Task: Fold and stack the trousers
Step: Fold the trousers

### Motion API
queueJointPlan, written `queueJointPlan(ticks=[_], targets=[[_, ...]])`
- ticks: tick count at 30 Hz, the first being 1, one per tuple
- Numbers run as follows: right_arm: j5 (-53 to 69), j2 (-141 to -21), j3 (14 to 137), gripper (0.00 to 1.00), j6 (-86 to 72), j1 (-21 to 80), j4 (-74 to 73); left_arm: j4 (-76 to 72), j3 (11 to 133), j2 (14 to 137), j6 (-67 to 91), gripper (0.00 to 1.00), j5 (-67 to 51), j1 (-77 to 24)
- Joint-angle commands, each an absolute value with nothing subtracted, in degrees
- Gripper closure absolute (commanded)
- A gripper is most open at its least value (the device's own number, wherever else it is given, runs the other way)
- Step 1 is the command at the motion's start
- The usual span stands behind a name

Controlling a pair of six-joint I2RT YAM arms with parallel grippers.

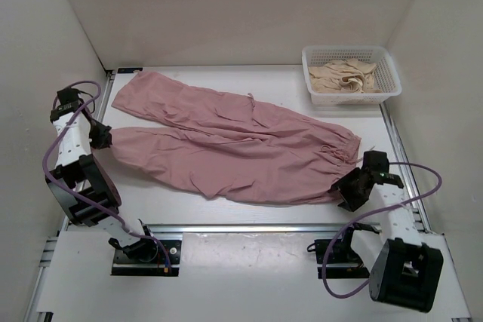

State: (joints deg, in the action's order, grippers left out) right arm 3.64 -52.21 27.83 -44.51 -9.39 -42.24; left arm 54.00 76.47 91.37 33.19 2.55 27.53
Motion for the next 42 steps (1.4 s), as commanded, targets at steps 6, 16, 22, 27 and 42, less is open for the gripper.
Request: queueJointPlan(ticks=[6,16,22,27,42], targets=[[0.1,-60.8,27.1,0.81,-46.8,-9.6,-30.2,54.7,77.0,88.1,32.0,0.9,0.5,27.2],[-11.3,-47.5,52.6,1.0,-38.1,-9.6,-50.1,59.0,91.2,87.5,33.3,0.9,-4.4,27.2],[-13.4,-51.9,63.1,1.0,-36.1,-9.6,-55.5,61.6,99.4,88.9,34.5,0.9,-6.9,27.2],[-15.4,-44.0,61.7,1.0,-37.4,-9.6,-62.4,62.1,93.2,84.1,33.3,0.9,-3.8,27.2],[-20.6,-38.9,67.3,1.0,-43.1,-9.6,-74.2,61.3,86.5,75.1,33.3,0.9,1.7,26.5]])
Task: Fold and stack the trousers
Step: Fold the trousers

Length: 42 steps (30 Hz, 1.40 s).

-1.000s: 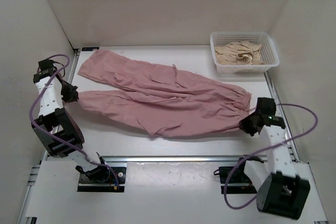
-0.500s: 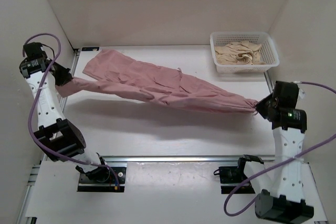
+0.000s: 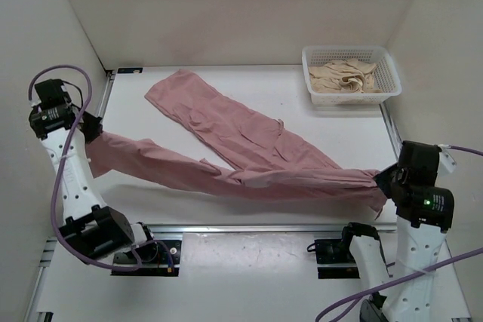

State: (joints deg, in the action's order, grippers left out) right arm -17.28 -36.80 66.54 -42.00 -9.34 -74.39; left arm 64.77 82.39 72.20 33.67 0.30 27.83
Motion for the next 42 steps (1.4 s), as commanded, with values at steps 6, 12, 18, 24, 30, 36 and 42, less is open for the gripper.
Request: queueJointPlan(ticks=[6,12,18,24,30,36,42], targets=[[-21.7,-44.6,64.1,1.0,-44.2,-9.6,-68.9,59.9,99.9,89.9,32.8,0.9,1.7,21.8],[-25.0,-52.6,61.4,1.0,-44.2,-9.6,-63.5,61.3,119.8,108.8,32.3,0.9,5.8,14.6],[-28.5,-61.3,62.5,1.0,-43.5,-9.6,-59.4,65.0,144.6,125.4,31.7,0.9,8.6,8.9],[-29.7,-68.7,64.7,1.0,-42.5,-9.6,-56.5,61.1,148.3,131.3,32.3,0.9,5.4,7.6],[-30.2,-71.1,65.2,1.0,-40.6,-11.3,-54.1,60.0,148.8,131.8,32.8,0.9,6.3,7.6],[-30.2,-71.6,66.3,1.0,-39.0,-13.9,-54.1,60.6,146.3,125.4,31.4,0.9,11.8,7.6],[-30.2,-70.5,65.0,1.0,-38.5,-15.7,-54.1,63.7,141.2,120.1,27.5,0.9,16.9,7.6]])
